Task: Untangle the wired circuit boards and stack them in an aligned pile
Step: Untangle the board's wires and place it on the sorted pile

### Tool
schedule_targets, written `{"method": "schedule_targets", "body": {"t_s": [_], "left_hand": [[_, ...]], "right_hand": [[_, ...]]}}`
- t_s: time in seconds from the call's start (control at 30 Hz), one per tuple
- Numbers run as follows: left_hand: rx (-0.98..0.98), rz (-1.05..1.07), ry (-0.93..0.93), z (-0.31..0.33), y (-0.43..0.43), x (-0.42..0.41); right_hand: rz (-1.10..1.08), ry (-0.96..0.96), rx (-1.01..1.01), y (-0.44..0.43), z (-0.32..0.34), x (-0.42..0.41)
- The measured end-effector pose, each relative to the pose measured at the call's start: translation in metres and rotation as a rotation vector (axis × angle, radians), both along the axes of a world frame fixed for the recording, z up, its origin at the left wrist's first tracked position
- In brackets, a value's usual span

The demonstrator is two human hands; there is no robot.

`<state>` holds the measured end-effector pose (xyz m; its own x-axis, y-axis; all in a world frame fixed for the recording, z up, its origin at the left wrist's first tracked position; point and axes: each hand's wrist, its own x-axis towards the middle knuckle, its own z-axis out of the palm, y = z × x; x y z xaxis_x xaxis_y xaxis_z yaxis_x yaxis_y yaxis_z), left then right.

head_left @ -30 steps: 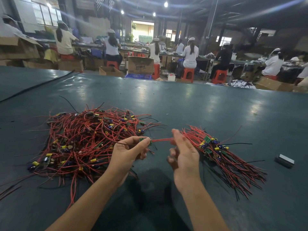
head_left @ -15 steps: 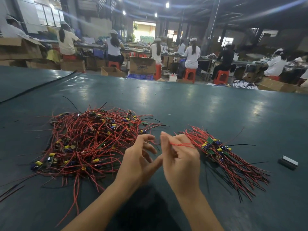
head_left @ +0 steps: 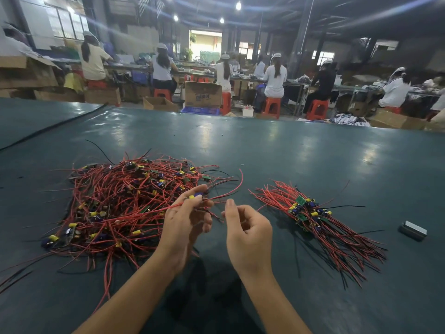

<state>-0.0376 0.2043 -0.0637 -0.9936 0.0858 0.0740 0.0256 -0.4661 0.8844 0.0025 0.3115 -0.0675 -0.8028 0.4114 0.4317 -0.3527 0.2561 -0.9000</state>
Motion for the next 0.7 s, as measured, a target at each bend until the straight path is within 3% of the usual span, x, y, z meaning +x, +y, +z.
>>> {"method": "schedule_targets", "body": {"t_s": [0.1,0.2,0.47,0.7], "left_hand": [[0.014,-0.093,-0.047,0.0,0.0,0.002],[-0.087,-0.148,-0.002,-0.003,0.001,0.004],[-0.24,-0.097,-0.033,-0.008,0.005,0.006],[-0.231,0.059,0.081,-0.008,0.006,0.002]], "right_hand": [[0.138,-0.169,-0.209,-0.006,0.002,0.001],[0.185,-0.209,-0.388,-0.013,0.004,0.001],[0.154,-0.212,-0.512,-0.014,0.004,0.0],[0.083,-0.291,-0.641,-0.006,0.004,-0.007]]}}
